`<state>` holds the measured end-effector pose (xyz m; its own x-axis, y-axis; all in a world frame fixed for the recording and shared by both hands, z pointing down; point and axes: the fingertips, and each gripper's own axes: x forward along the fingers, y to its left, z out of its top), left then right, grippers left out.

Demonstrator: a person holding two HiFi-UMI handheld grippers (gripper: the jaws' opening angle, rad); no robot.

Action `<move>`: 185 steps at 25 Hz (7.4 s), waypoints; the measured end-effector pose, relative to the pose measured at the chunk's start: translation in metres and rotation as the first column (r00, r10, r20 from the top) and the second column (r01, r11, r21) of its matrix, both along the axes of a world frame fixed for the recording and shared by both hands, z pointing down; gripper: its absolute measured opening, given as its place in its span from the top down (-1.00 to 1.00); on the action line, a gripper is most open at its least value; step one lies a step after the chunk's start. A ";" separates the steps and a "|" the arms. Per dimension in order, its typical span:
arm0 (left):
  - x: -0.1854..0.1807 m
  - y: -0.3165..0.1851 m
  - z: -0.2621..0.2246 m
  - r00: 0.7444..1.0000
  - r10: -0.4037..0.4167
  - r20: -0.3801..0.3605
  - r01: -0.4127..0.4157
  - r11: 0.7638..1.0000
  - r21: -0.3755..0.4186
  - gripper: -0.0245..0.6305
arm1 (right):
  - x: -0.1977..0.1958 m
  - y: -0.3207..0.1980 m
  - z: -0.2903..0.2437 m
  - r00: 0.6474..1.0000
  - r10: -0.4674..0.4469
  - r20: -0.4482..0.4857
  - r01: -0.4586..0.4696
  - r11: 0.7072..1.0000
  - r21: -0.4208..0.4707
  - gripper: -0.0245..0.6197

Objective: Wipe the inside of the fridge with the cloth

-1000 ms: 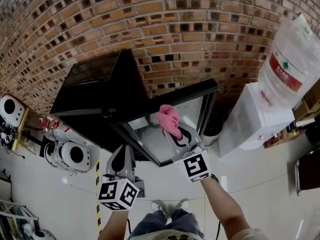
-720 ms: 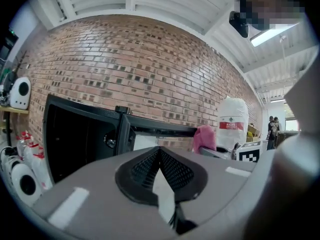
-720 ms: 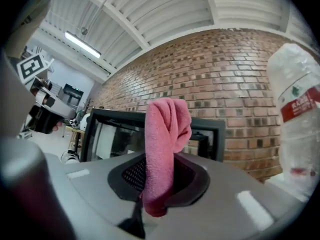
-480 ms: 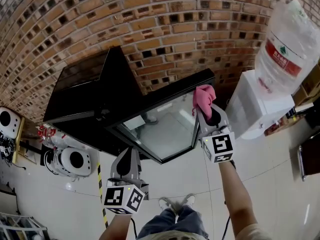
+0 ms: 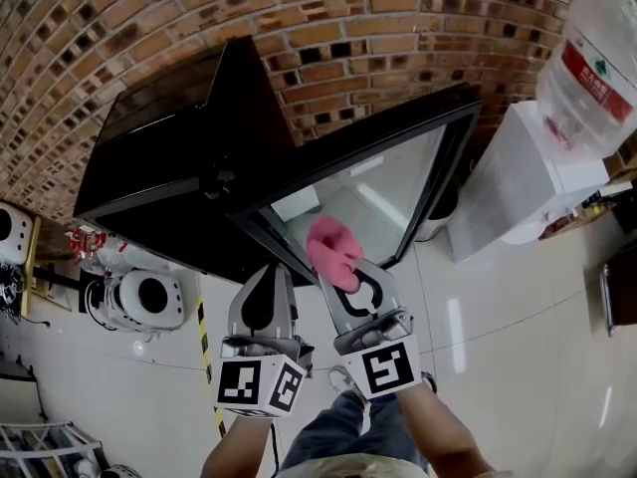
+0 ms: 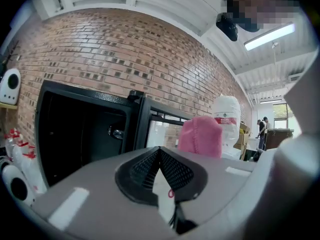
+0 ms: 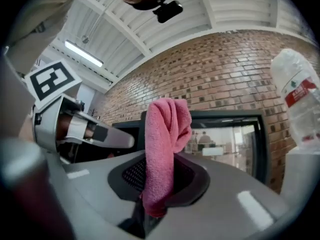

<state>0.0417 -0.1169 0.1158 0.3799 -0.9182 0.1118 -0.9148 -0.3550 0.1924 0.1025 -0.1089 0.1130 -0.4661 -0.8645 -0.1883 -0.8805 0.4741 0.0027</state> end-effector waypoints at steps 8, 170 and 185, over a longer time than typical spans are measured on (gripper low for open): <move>-0.028 0.001 0.024 1.000 -0.009 0.021 0.009 1.000 0.004 0.90 | -0.063 0.004 0.084 0.973 -0.102 -0.207 0.075 0.988 -0.135 0.72; 0.016 0.001 0.409 0.985 -0.156 0.067 0.165 0.975 -0.150 0.90 | -0.011 -0.009 0.440 0.978 -0.167 -0.123 0.125 0.947 -0.295 0.73; 0.020 -0.027 0.447 0.993 -0.116 0.021 0.116 0.993 -0.035 0.90 | 0.007 -0.051 0.437 0.981 -0.143 -0.128 0.143 0.990 -0.008 0.72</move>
